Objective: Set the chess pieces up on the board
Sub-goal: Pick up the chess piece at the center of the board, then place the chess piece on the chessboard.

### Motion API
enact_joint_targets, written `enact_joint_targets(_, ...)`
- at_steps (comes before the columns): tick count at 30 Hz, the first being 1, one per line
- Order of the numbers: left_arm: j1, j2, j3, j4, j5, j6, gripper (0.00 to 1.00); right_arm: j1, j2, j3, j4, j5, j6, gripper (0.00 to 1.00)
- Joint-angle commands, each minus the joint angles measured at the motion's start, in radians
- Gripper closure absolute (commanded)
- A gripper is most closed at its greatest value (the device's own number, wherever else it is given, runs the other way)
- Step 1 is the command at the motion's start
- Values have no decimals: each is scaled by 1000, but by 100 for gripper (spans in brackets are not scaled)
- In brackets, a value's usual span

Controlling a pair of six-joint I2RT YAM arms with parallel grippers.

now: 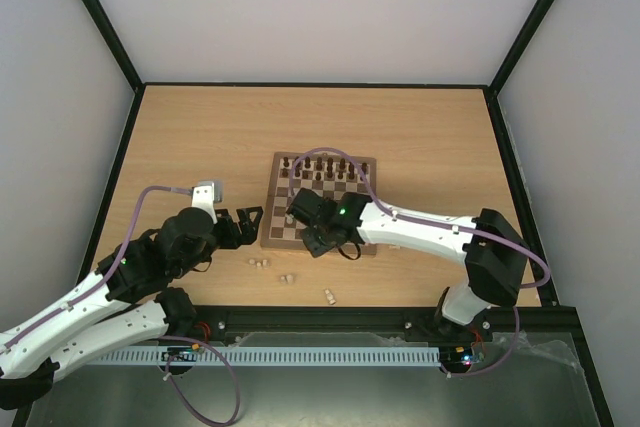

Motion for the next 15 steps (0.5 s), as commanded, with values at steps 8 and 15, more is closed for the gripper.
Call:
enact_joint_targets(8,5,-2,6,-5,-14,2,1,-102,-1,20,-72,-13,-80,91)
enact_joint_targets(15,6,0,5,-5,-15,2,1,-110,35,19,-50,-27,-89,91)
